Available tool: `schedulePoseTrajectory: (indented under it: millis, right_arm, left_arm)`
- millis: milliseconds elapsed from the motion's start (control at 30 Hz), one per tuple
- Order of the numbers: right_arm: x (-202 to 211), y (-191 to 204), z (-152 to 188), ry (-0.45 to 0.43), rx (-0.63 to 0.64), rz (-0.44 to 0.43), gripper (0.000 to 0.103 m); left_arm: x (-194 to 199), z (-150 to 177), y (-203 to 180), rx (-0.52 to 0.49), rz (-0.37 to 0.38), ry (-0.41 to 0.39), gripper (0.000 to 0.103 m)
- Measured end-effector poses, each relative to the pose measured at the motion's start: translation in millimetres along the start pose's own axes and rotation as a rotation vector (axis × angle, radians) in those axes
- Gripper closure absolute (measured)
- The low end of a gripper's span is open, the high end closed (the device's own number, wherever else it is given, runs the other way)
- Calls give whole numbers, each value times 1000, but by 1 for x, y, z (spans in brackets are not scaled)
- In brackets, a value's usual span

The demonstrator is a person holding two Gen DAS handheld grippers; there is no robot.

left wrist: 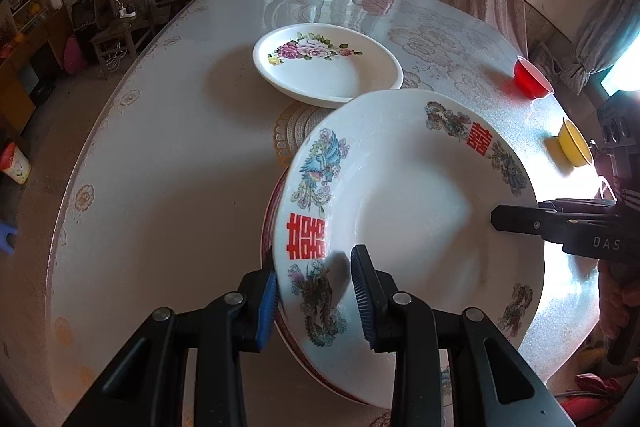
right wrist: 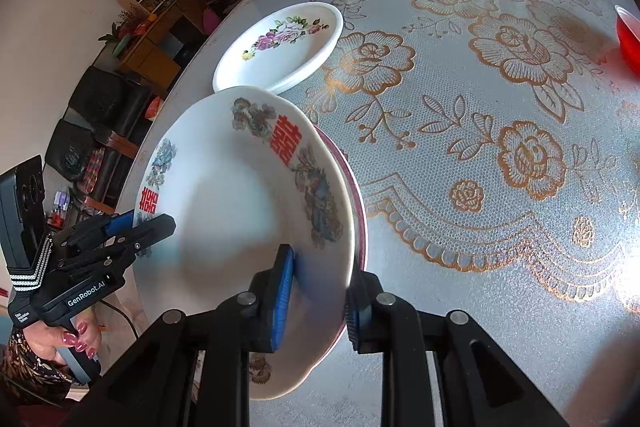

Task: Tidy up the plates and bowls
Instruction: 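Lower the double-happiness plate onto the pink-rimmed plate and open the right tool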

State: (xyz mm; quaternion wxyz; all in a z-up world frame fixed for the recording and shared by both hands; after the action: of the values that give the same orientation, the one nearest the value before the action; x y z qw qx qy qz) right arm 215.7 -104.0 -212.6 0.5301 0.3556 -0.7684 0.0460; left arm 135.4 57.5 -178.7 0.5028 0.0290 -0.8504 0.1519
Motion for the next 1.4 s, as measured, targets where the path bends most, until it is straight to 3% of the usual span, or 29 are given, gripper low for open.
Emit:
schedulePoseTrajectory:
  millis: [500, 833, 1033, 1133, 1400]
  right_arm:
    - [-4, -4, -3, 61, -58, -1, 80]
    - [-1, -8, 0, 65, -99, -29, 80]
    - [0, -8, 1, 67, -106, -36, 80]
    - [1, -7, 2, 71, -101, -39, 80]
    - [8, -16, 6, 59, -210, -136, 79]
  left_arm:
    - [-2, -3, 1, 46, -9, 103, 69]
    - [0, -2, 3, 67, 0, 124, 69]
    - [-2, -5, 12, 169, 80, 181, 69]
    - [-3, -4, 10, 146, 79, 187, 69]
    - [1, -7, 12, 126, 94, 178, 68]
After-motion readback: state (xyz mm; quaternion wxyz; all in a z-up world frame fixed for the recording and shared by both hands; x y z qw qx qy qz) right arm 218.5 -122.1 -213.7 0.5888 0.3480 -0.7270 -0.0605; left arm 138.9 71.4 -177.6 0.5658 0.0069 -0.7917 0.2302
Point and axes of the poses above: each gripper's, at about its wrist camera, not at the fingertips, and x roughly against the way its jaws point, y to its left, z to its underside, the point moved 8 cm from there along -x, roughly the way its jaws point, and after that the axes turned 11 degrees about x, right-handed, at the moved point
